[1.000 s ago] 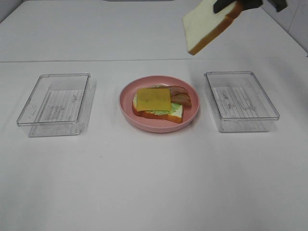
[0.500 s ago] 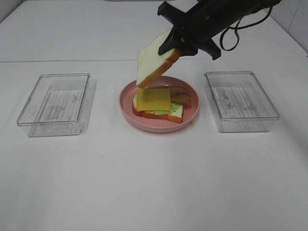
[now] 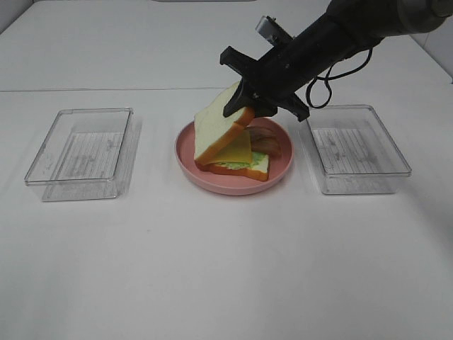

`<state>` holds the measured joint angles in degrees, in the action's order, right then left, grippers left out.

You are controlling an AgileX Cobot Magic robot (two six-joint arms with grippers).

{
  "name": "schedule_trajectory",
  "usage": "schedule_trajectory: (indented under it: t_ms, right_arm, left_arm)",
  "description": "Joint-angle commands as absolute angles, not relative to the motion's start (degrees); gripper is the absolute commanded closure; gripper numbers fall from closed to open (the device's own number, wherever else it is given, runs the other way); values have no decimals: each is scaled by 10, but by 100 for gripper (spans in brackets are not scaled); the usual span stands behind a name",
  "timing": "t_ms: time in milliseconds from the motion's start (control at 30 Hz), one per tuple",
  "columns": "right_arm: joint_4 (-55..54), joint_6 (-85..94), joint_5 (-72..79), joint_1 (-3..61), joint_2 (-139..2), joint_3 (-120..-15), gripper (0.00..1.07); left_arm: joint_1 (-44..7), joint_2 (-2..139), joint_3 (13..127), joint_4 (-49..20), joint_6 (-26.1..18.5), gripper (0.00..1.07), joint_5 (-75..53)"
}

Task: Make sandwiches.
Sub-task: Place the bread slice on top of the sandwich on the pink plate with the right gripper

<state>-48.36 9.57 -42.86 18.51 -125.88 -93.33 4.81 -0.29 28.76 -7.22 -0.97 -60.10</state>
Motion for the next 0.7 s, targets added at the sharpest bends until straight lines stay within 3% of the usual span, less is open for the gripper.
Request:
schedule_trajectory:
  t_ms: [33,533,633,667,700]
  right_arm:
    - [-489,105,-421,182,-1262,-937,107]
    - [-474,97,-418,182,-1274,-937,107]
    - [-461,93,-418,182,-1274,-937,98]
    - [-457,93,-420,182,-1274,-937,83]
    - [-457,93,-420,182,-1274,-937,83]
  left_arm:
    - [46,-14,286,-75,-10,7,-592]
    - [46,-14,286,-75,-10,7,-592]
    - [46,-14,286,-75,-10,7,-592]
    - [46,-14,286,-75,-10,7,-592]
    - [46,-14,286,-75,-10,7,-592]
